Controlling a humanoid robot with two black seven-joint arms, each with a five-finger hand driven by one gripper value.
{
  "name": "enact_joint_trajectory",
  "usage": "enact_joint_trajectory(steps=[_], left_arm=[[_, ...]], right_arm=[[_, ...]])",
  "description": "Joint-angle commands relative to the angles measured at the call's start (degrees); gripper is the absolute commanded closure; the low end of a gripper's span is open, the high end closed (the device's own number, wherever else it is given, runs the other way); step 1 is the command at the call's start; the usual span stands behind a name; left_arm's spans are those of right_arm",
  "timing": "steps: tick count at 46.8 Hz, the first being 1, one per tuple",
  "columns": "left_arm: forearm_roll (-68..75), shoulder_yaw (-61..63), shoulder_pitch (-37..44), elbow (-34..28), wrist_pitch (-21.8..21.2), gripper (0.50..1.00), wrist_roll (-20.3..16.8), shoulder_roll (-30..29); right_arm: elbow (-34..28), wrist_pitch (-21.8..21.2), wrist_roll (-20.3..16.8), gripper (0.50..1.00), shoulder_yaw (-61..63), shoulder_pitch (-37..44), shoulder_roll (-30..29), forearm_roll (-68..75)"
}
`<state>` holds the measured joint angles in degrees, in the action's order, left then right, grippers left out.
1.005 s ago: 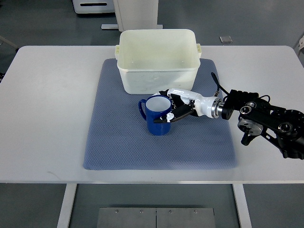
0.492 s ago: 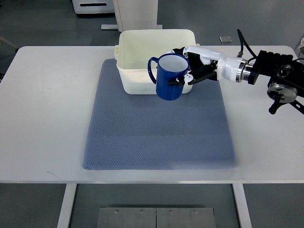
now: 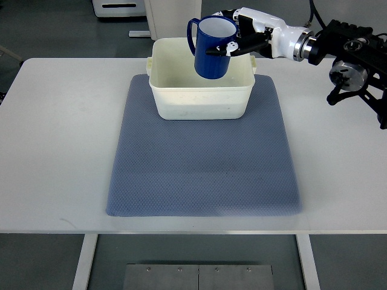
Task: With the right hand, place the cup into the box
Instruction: 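Lift the blue mug with the right hand above the cream box, then lower the held mug into the cream box with the right hand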
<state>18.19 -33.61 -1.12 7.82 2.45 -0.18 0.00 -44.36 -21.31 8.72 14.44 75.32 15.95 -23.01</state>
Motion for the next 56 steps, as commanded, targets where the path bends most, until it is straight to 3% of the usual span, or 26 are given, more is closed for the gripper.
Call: enact_joint_trajectory(steps=[1, 12, 27, 56], left_arm=[[0.0, 0.0, 0.0, 0.0, 0.0, 0.5, 0.0, 0.0], [0.0, 0.0, 0.0, 0.0, 0.0, 0.5, 0.0, 0.0], [0.0, 0.0, 0.0, 0.0, 0.0, 0.5, 0.0, 0.0], [0.0, 0.0, 0.0, 0.0, 0.0, 0.5, 0.0, 0.0]], right_arm=[[3.3, 1.3, -0.5, 1.0, 0.3, 0.3, -2.3, 0.0], [11.6, 5.1, -2.0, 1.0, 2.1, 0.6, -7.9, 0.1], [12.8, 12.8, -5.0, 1.0, 2.1, -0.4, -10.1, 0.0], [12.2, 13.2, -5.8, 1.0, 1.6, -3.2, -11.8, -0.1]])
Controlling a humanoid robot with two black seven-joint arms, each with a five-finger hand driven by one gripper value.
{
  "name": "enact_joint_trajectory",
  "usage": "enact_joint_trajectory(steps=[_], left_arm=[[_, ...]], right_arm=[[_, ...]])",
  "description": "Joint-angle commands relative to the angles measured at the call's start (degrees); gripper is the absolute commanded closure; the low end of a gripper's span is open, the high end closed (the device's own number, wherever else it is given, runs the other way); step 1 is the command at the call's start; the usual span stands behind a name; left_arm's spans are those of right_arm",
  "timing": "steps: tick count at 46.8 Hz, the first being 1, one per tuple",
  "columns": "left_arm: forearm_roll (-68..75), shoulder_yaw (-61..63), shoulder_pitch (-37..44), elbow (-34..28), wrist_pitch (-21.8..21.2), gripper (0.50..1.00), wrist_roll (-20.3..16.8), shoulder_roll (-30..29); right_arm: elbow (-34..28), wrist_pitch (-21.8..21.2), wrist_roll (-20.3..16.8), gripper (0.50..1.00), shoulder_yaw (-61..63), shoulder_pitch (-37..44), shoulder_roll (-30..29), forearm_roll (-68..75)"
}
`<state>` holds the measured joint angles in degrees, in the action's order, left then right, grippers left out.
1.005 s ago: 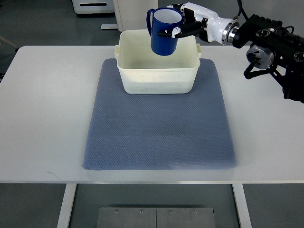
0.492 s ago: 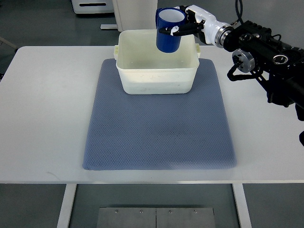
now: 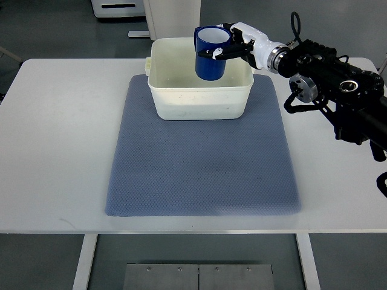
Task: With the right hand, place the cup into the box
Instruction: 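Lower the held mug into the cream box with the right hand, then open the right hand to release the mug in the box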
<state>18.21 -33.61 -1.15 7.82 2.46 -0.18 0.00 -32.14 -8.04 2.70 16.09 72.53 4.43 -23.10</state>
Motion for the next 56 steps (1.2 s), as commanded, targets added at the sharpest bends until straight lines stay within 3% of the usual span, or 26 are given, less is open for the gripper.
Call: enact_joint_trajectory(steps=[1, 13, 19, 34, 56], left_arm=[[0.0, 0.0, 0.0, 0.0, 0.0, 0.5, 0.0, 0.0], [0.0, 0.0, 0.0, 0.0, 0.0, 0.5, 0.0, 0.0], [0.0, 0.0, 0.0, 0.0, 0.0, 0.5, 0.0, 0.0], [0.0, 0.0, 0.0, 0.0, 0.0, 0.5, 0.0, 0.0], [0.0, 0.0, 0.0, 0.0, 0.0, 0.5, 0.0, 0.0]], right_arm=[[0.0, 0.0, 0.2, 1.0, 0.0, -0.4, -0.4, 0.0], [0.0, 0.0, 0.6, 0.992, 0.2, -1.3, -0.8, 0.0], [-0.1, 0.0, 0.6, 0.84, 0.2, -1.3, -0.9, 0.1], [-0.1, -0.1, 0.8, 0.526, 0.3, -1.3, -0.8, 0.1], [-0.3, -1.0, 2.3, 0.505, 0.3, -1.2, -0.6, 0.2]])
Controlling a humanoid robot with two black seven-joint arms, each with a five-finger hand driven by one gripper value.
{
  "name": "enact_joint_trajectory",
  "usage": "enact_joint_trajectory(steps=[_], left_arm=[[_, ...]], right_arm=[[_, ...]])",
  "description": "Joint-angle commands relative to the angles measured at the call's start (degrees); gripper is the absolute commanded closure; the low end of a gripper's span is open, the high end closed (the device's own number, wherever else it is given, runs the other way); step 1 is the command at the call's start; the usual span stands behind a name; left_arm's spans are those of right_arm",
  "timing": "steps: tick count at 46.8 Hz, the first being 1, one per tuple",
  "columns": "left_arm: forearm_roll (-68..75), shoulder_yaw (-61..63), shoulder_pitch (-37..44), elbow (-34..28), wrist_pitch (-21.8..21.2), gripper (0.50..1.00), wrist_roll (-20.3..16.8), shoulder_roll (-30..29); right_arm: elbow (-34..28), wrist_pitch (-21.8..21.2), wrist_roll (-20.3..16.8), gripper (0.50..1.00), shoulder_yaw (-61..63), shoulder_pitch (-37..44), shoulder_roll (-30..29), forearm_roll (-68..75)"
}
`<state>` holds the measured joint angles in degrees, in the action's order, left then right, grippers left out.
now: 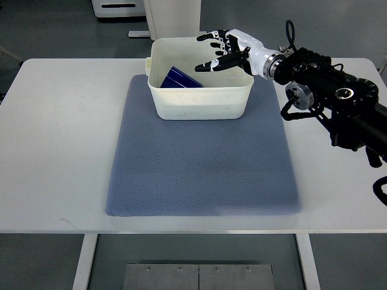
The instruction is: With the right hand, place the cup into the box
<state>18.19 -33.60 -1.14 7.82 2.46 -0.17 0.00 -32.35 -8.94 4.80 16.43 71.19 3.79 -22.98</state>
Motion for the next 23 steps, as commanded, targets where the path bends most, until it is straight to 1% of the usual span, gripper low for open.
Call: enact_joint_trajectory(steps=[1, 7, 13, 23], left_arm=[[0.0, 0.0, 0.0, 0.0, 0.0, 0.5, 0.0, 0.0], [0.0, 0.0, 0.0, 0.0, 0.0, 0.5, 0.0, 0.0], [0.0, -0.1, 0.0, 0.0, 0.0, 0.5, 0.0, 0.0], [0.0, 0.0, 0.0, 0.0, 0.0, 0.5, 0.0, 0.0]], right_arm=[[-0.1, -0.1, 0.2, 0.505, 0.0, 0.3, 0.2, 0.0], [-0.4, -0.2, 0.3, 0.502, 0.1, 1.0, 0.4, 0.1], [-0.7, -0.2, 1.2, 0.5, 0.2, 1.0, 2.1, 0.1], [-2.4, -0.3, 4.6, 0.5, 0.2, 0.7, 7.2, 4.2]])
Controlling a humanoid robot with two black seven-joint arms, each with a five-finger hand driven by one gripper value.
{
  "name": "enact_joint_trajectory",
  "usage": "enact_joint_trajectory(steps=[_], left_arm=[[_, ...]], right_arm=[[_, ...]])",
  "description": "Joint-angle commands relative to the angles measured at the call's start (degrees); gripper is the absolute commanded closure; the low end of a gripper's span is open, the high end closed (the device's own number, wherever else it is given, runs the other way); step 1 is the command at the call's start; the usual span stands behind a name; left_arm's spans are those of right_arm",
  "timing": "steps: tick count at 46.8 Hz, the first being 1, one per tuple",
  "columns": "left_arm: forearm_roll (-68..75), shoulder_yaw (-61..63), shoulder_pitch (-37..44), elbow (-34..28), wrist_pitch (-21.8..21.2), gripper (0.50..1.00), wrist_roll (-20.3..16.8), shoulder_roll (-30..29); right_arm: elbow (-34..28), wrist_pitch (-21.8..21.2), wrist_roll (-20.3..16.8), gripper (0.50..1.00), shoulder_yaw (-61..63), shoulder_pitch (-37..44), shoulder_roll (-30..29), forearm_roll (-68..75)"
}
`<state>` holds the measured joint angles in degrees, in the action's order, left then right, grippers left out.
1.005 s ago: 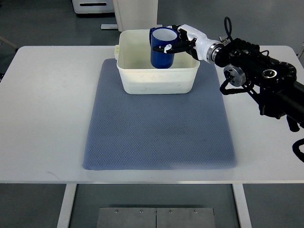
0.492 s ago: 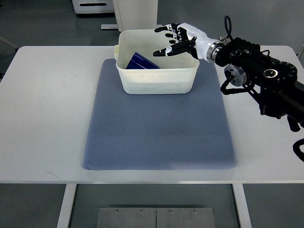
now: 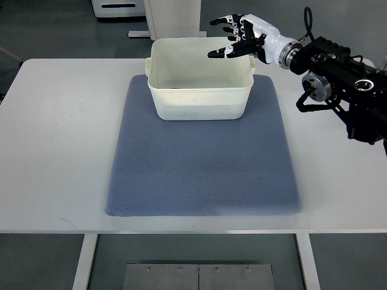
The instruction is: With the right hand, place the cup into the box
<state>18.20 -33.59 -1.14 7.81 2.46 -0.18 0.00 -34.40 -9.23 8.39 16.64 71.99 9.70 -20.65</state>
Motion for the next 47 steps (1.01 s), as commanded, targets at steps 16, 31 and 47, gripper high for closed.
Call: enact_joint_trajectory(steps=[16, 31, 47], left_arm=[[0.0, 0.0, 0.0, 0.0, 0.0, 0.5, 0.0, 0.0], [0.0, 0.0, 0.0, 0.0, 0.0, 0.5, 0.0, 0.0], [0.0, 0.0, 0.0, 0.0, 0.0, 0.5, 0.0, 0.0]], right_arm=[[0.0, 0.0, 1.9, 0.5, 3.3, -4.0, 5.8, 11.3], [0.0, 0.0, 1.9, 0.5, 9.2, -9.1, 7.5, 18.9], [-0.1, 0.0, 1.9, 0.5, 14.6, -15.2, 7.5, 20.6]])
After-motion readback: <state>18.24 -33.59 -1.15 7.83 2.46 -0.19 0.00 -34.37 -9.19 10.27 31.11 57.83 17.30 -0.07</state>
